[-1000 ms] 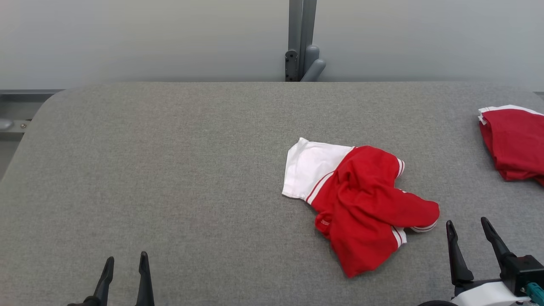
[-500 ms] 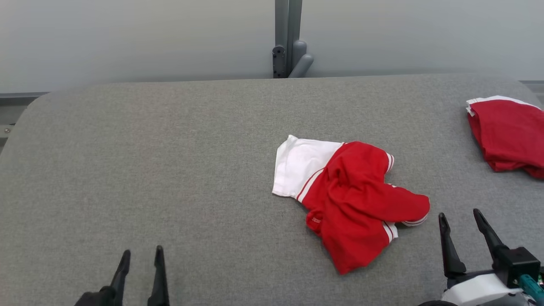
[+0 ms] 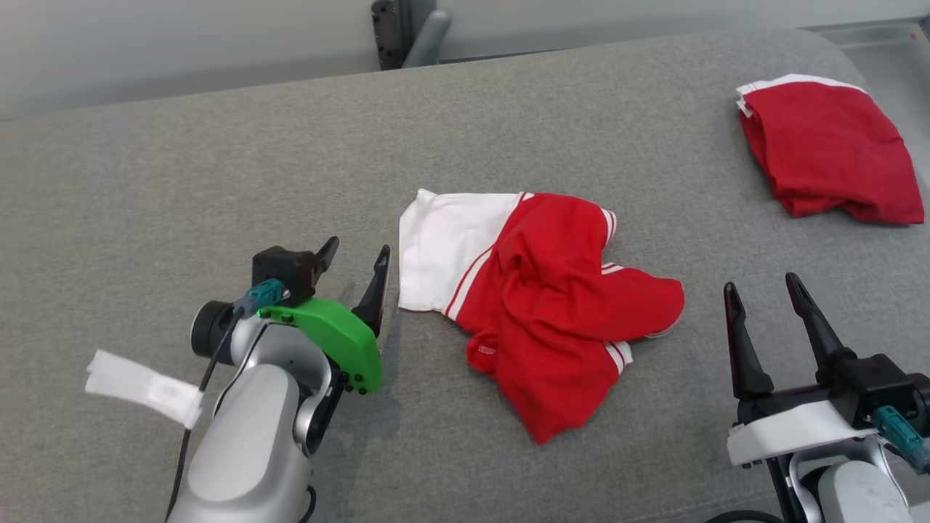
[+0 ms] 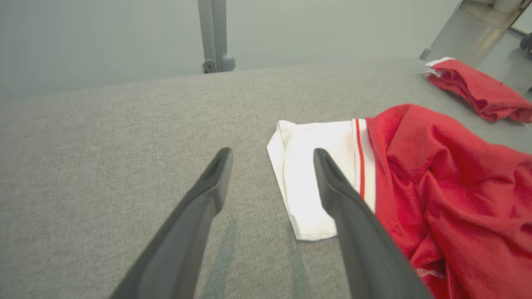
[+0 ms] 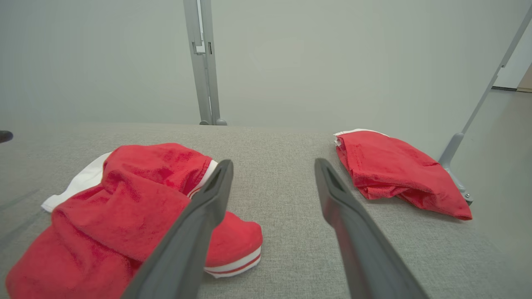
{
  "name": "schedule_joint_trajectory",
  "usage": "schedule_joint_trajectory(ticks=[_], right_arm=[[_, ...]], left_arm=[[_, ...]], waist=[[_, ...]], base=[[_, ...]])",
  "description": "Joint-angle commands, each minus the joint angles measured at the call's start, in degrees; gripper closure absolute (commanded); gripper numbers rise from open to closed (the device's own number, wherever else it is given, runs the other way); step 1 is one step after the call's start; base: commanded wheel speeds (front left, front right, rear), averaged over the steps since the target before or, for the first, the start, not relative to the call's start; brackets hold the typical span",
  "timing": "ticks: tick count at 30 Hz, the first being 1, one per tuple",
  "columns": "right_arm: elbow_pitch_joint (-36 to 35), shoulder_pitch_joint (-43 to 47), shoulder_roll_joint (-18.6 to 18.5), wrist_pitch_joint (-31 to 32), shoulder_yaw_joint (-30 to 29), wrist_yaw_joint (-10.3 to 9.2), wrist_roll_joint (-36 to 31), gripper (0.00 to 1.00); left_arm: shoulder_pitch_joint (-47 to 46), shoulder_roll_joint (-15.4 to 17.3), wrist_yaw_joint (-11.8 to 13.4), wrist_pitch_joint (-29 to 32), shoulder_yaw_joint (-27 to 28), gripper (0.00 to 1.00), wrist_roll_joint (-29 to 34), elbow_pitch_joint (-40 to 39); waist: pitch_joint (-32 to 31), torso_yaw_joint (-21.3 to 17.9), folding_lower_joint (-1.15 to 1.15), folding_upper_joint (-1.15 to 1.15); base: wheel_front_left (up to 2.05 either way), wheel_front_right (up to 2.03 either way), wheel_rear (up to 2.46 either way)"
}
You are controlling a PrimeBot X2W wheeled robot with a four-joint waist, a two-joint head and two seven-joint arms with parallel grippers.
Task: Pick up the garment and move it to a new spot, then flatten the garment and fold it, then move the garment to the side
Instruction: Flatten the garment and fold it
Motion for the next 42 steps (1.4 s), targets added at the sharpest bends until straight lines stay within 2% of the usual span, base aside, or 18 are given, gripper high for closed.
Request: schedule_joint_trajectory(ticks=[1, 4, 10, 16, 17, 18, 19, 20, 25, 31, 42], right_arm=[[0.01, -1.16, 0.23, -0.36, 0.1, -0.09, 0.29, 0.0], [0.37, -2.21, 0.79, -0.36, 0.16, -0.09, 0.51, 0.0], [0.6, -2.99, 1.26, -0.36, -0.11, -0.09, 0.5, 0.0], [0.92, -3.22, 1.42, -0.36, -0.22, -0.09, 0.26, 0.0], [0.96, -3.29, 1.47, -0.36, -0.22, -0.09, 0.26, 0.0], [0.96, -3.29, 1.47, -0.36, -0.22, -0.09, 0.26, 0.0], [0.99, -3.21, 1.45, -0.36, -0.26, -0.09, 0.29, 0.0], [1.07, -3.15, 1.46, -0.36, -0.3, -0.09, 0.3, 0.0], [1.28, -2.6, 1.52, -0.36, -0.86, -0.09, 0.43, 0.0], [1.63, -1.54, 1.53, -0.37, -1.17, -0.09, 0.67, 0.0], [1.95, 0.72, 0.93, -0.36, -0.98, -0.09, 0.83, 0.0]], left_arm=[[-2.59, 0.3, -0.12, 1.79, -0.4, 0.0, -0.12, 3.12], [-6.95, 0.53, -0.13, 4.06, -1.35, 0.0, -0.26, 9.09], [-11.88, 1.0, 0.06, 3.67, -3.02, 0.0, 0.96, 18.75], [-13.29, 0.86, 1.91, 3.45, -3.67, 0.0, 1.33, 27.34], [-13.25, 0.78, 1.73, 3.75, -3.8, 0.24, 0.83, 28.72], [-13.25, 0.78, 1.73, 3.75, -3.8, 0.24, 0.83, 28.72], [-13.17, 0.67, 1.39, 4.24, -4.09, 0.66, 0.47, 29.8], [-12.92, 0.55, 1.11, 4.76, -4.48, 1.0, -0.1, 30.82], [-13.27, 0.14, 0.06, 3.95, -6.28, 1.0, -3.8, 31.17], [-18.78, 0.11, -0.12, 0.66, -6.92, 1.0, -10.1, 25.25], [-32.59, 3.45, 0.66, 1.32, -4.31, 1.0, -11.09, 17.96]], waist=[[6.07, -6.25, 0.0, -0.01], [7.66, -8.2, 0.0, -0.01], [8.6, -9.96, 0.0, -0.01], [8.33, -10.18, 0.0, -0.01], [8.25, -10.1, 0.0, -0.01], [8.25, -10.1, 0.0, -0.01], [8.17, -10.01, 0.0, -0.01], [8.07, -9.89, 0.0, -0.01], [7.24, -8.85, 0.0, -0.01], [5.28, -7.24, 0.0, -0.01], [0.87, -5.47, 0.0, -0.01]], base=[[0.0, 0.0, 0.0], [0.0, 0.0, 0.0], [0.0, 0.0, 0.0], [0.0, 0.0, 0.0], [0.0, 0.0, 0.0], [0.0, 0.0, 0.0], [0.0, 0.0, 0.0], [0.0, 0.0, 0.0], [0.0, 0.0, 0.0], [0.0, 0.0, 0.0], [0.0, 0.0, 0.0]])
